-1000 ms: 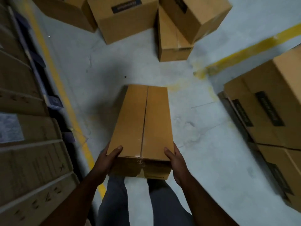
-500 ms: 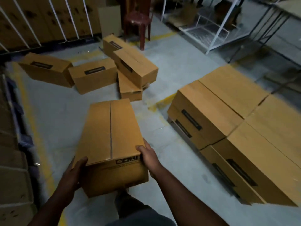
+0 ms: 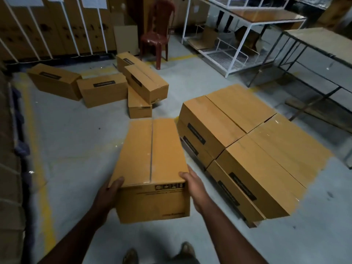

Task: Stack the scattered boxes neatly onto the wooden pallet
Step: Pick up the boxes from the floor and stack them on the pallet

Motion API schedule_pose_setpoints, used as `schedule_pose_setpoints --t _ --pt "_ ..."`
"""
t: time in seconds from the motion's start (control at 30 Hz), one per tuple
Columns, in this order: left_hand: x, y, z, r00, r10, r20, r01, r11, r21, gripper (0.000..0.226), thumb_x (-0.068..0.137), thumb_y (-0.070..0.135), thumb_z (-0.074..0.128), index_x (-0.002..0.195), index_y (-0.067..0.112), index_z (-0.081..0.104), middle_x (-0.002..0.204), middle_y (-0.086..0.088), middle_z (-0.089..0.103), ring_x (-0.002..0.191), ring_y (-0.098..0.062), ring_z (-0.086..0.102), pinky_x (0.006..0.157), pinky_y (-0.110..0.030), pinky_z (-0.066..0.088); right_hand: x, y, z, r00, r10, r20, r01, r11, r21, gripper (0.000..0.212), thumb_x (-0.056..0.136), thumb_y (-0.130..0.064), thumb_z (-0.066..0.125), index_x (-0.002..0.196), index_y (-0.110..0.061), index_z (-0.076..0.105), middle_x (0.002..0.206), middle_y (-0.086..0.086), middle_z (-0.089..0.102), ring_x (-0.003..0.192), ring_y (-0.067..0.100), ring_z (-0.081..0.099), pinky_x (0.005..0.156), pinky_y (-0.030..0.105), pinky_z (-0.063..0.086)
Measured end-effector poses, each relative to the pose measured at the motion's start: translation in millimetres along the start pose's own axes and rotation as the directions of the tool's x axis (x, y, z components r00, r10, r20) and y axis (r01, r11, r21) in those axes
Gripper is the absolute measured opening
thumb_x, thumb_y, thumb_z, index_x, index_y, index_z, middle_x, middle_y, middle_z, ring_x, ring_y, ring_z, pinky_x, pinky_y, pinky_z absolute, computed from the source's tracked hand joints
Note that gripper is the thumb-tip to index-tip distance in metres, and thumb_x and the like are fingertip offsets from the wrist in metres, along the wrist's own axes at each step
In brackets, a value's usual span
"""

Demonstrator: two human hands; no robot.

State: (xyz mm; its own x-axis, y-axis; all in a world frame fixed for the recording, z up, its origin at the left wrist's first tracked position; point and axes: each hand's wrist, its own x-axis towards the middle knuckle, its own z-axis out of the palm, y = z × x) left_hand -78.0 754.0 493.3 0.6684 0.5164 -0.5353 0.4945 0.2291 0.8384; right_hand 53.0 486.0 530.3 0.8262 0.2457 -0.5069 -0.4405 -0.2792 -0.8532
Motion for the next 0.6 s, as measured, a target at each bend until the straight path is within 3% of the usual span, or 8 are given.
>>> schedule_pose_setpoints --t 0.17,0.3,0.43,0.6 --pt "-42.6 -6.5 105.2 0.995 0.095 0.038 -0.097 0.994 0.056 0.059 0.093 0.063 0.061 0.146 0.041 0.051 0.128 0.008 0.062 0.108 -0.015 0.061 0.095 -0.050 0.054 -10.7 31.6 -120.7 1.000 -0.026 -0.005 0.026 1.000 -0.004 0.055 0.088 -0.050 0.067 0.143 -0.047 0.056 0.122 -0.027 0.069 0.116 0.002 0.062 0.094 0.033 0.048" --pt "-80.7 -17.9 212.9 0.989 0.137 0.057 -0.138 0.990 0.012 0.041 0.084 0.068 0.060 0.124 0.058 0.060 0.117 0.024 0.063 0.108 -0.013 0.062 0.089 -0.048 0.056 -17.7 54.5 -235.8 0.999 -0.050 0.014 0.049 0.998 0.034 0.063 0.083 -0.055 0.068 0.145 -0.051 0.052 0.123 -0.026 0.071 0.123 0.009 0.063 0.108 0.041 0.048" --pt "-130.5 -18.2 314.7 0.983 0.180 0.041 -0.180 0.984 -0.019 0.018 0.088 0.067 0.055 0.105 0.073 0.058 0.117 0.023 0.063 0.108 -0.012 0.061 0.079 -0.042 0.056 -25.8 53.8 -339.7 0.996 -0.083 0.025 0.082 0.996 0.046 0.055 0.081 -0.059 0.068 0.133 -0.068 0.053 0.127 -0.023 0.070 0.122 0.009 0.063 0.107 0.040 0.048" --pt "-165.7 4.1 396.4 0.983 0.179 -0.043 -0.183 0.978 -0.104 0.053 0.089 0.064 0.059 0.137 0.043 0.056 0.123 0.008 0.067 0.111 -0.022 0.063 0.079 -0.043 0.056 -18.1 22.6 -425.5 0.988 -0.137 0.073 0.136 0.991 0.009 0.043 0.091 -0.046 0.069 0.125 -0.068 0.054 0.108 -0.035 0.068 0.098 -0.011 0.066 0.077 0.016 0.048"
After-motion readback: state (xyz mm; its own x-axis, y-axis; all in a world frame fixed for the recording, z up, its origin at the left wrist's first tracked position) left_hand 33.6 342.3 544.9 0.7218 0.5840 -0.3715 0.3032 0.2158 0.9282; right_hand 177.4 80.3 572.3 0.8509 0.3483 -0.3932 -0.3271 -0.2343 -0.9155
